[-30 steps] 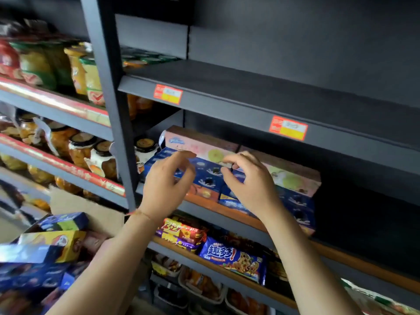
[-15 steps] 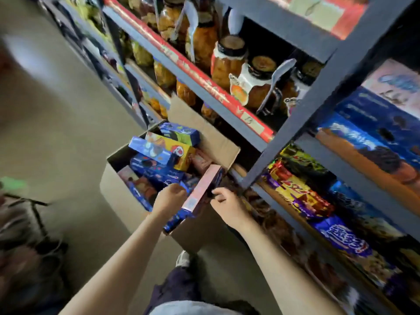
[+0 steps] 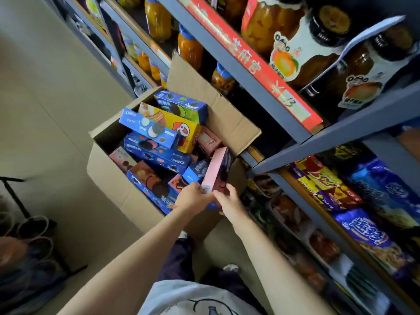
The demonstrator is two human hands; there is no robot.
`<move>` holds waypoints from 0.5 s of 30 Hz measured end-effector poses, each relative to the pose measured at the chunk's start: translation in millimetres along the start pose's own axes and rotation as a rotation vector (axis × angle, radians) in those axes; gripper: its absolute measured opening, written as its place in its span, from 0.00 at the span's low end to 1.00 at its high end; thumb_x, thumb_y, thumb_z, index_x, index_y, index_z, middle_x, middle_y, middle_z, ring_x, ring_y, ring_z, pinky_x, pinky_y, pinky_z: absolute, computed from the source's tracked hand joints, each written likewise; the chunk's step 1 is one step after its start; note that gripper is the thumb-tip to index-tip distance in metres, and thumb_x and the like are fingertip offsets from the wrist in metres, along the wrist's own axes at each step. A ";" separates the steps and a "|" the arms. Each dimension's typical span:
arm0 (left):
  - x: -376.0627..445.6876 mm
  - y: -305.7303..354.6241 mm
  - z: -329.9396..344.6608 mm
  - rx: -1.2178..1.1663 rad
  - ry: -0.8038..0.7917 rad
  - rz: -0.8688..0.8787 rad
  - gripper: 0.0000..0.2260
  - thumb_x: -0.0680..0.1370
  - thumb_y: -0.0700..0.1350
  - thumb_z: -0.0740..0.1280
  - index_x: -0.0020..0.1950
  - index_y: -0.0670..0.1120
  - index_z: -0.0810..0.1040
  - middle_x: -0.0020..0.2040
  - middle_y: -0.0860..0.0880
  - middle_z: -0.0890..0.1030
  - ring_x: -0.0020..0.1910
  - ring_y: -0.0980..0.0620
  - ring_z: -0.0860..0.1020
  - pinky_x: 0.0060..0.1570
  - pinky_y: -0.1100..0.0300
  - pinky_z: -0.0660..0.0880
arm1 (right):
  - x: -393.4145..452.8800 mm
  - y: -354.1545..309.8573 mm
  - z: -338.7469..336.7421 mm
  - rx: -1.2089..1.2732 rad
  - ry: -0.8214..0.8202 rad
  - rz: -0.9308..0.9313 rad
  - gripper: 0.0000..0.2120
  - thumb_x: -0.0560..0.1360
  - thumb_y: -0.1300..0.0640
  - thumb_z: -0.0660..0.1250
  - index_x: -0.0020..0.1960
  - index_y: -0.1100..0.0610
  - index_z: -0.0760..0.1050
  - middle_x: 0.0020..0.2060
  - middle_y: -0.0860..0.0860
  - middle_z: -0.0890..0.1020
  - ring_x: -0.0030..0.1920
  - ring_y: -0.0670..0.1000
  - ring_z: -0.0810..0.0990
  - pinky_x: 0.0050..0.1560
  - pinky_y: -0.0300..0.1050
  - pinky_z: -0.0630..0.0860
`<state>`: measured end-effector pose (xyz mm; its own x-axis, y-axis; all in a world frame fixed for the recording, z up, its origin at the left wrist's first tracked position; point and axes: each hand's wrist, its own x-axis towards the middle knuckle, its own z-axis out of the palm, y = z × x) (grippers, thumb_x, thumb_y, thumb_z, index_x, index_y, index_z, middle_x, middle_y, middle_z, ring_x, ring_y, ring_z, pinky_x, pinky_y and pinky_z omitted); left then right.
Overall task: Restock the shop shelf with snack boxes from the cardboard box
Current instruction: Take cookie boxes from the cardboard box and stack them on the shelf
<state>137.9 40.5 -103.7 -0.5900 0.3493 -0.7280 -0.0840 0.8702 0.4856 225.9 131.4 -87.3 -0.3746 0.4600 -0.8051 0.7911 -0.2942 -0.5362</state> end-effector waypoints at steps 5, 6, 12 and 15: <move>-7.0 1.2 -30.7 -0.566 -0.467 0.051 0.09 0.77 0.53 0.71 0.48 0.48 0.80 0.45 0.48 0.86 0.43 0.50 0.83 0.43 0.59 0.74 | 0.5 -18.8 -14.2 0.274 0.131 0.030 0.27 0.76 0.36 0.65 0.63 0.56 0.71 0.54 0.54 0.82 0.49 0.52 0.83 0.47 0.50 0.81; -8.9 -0.9 -36.0 -0.570 -0.545 0.092 0.10 0.76 0.52 0.72 0.51 0.48 0.79 0.48 0.50 0.86 0.46 0.51 0.83 0.46 0.59 0.75 | 0.3 -22.4 -17.2 0.264 0.127 -0.010 0.32 0.70 0.29 0.67 0.60 0.55 0.75 0.52 0.52 0.84 0.49 0.53 0.84 0.51 0.54 0.81; -26.1 32.0 -62.5 -0.656 -0.472 0.316 0.26 0.69 0.58 0.71 0.63 0.48 0.76 0.54 0.51 0.85 0.54 0.54 0.82 0.54 0.56 0.76 | -12.8 -42.7 -42.9 0.250 0.103 -0.200 0.48 0.51 0.27 0.78 0.64 0.51 0.77 0.54 0.51 0.85 0.55 0.54 0.84 0.61 0.59 0.78; -32.8 56.1 -77.0 -0.809 -0.372 0.394 0.32 0.70 0.60 0.71 0.70 0.47 0.73 0.60 0.46 0.83 0.58 0.49 0.81 0.56 0.53 0.76 | -45.9 -58.2 -59.5 0.225 -0.013 -0.324 0.27 0.66 0.43 0.78 0.61 0.51 0.78 0.53 0.50 0.86 0.54 0.52 0.85 0.58 0.52 0.79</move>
<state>90.8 51.1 -15.3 -0.4146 0.7727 -0.4808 -0.5433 0.2137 0.8119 225.9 177.3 -4.1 -0.5947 0.5486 -0.5877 0.5057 -0.3131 -0.8039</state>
